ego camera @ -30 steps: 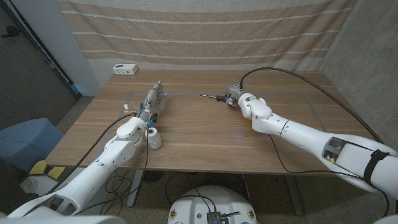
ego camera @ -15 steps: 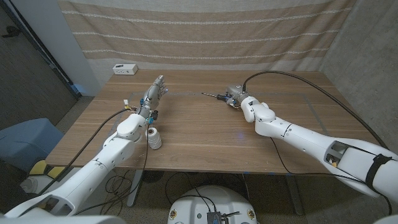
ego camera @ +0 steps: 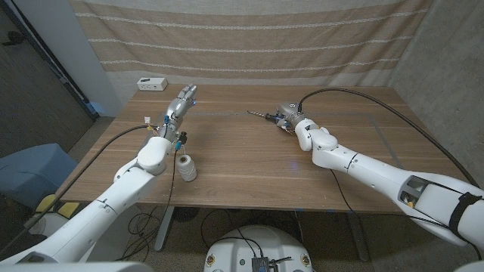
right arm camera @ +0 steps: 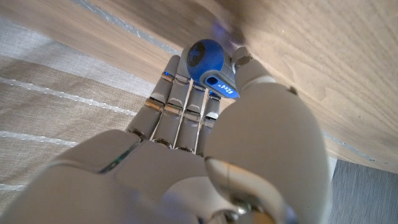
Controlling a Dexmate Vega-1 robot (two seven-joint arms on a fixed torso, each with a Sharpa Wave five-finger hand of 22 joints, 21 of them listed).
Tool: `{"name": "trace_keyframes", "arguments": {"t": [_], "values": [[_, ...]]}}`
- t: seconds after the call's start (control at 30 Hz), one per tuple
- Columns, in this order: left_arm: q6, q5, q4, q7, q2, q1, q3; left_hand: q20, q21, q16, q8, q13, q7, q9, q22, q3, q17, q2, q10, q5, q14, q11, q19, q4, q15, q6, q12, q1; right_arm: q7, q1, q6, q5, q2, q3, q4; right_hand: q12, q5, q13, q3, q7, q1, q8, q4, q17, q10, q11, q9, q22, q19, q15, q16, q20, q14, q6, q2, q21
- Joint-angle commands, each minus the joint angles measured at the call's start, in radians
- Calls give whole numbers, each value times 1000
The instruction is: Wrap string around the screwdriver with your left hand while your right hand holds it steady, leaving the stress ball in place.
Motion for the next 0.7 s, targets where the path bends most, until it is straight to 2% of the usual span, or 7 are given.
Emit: {"name": "trace_keyframes", "arguments": {"t": [0.03, 0.23, 0.37, 0.4, 0.43, 0.53, 0.7], "values": [[175, 123, -192, 62, 126, 106, -61, 3, 8, 10, 5, 6, -8, 6, 5, 7, 5, -2, 13, -4, 17, -4, 16, -24, -9, 15, 8, 30, -61, -36, -23, -28, -17, 25, -68, 13, 8, 11, 7, -85, 102, 6, 11, 8, 96, -85, 2, 4, -4, -214, 2, -5, 108, 143, 109, 11], [277, 127, -281, 9, 215, 155, -103, 18, 16, 9, -2, 10, -13, 7, 6, 21, 7, -9, 10, -5, 22, -6, 38, -66, -25, 12, 5, 79, -119, -64, -18, -48, -27, 42, -100, 16, 9, 17, 7, -85, 103, 6, 13, 13, 94, -86, 2, 4, -8, -214, -1, -5, 106, 146, 108, 15], [350, 132, -346, -26, 276, 188, -131, 23, 16, 7, -6, 11, -8, 8, 7, 23, 7, -14, 6, -5, 21, -7, 40, -77, -25, 6, 3, 91, -138, -80, -16, -57, -33, 51, -120, 18, 10, 21, 7, -87, 103, 5, 14, 16, 91, -90, 3, 5, -9, -213, -4, -6, 106, 146, 108, 18], [394, 142, -384, -42, 313, 204, -143, 24, 16, 7, -7, 11, -7, 8, 7, 23, 7, -16, 3, -6, 21, -8, 41, -79, -24, 4, 1, 93, -138, -85, -18, -59, -37, 53, -130, 19, 11, 22, 8, -87, 104, 5, 14, 16, 91, -89, 3, 5, -9, -214, -4, -6, 106, 147, 108, 19], [400, 143, -387, -44, 314, 204, -144, 23, 16, 6, -7, 11, -7, 8, 7, 23, 7, -17, 1, -6, 20, -9, 40, -81, -24, 4, 1, 95, -137, -86, -17, -61, -37, 55, -130, 20, 11, 23, 8, -87, 104, 6, 14, 17, 92, -90, 3, 5, -9, -214, -5, -6, 106, 147, 108, 20], [482, 171, -462, -86, 392, 231, -161, 23, 13, -1, -13, 13, -8, 9, 8, 22, 8, -27, -13, -6, 5, -6, 34, -92, -22, -6, -6, 104, -146, -101, -22, -65, -43, 65, -149, 22, 12, 25, 8, -87, 105, 5, 14, 18, 92, -89, 3, 5, -10, -215, -7, -5, 107, 147, 108, 22], [515, 189, -503, -107, 430, 265, -187, 26, 13, -5, -20, 14, -10, 10, 8, 18, 10, -38, -27, -6, -2, -6, 34, -99, -23, -19, -12, 108, -148, -118, -29, -74, -51, 76, -172, 25, 12, 29, 9, -89, 104, 5, 16, 21, 93, -91, 4, 5, -11, -215, -9, -5, 110, 147, 107, 26]]}}
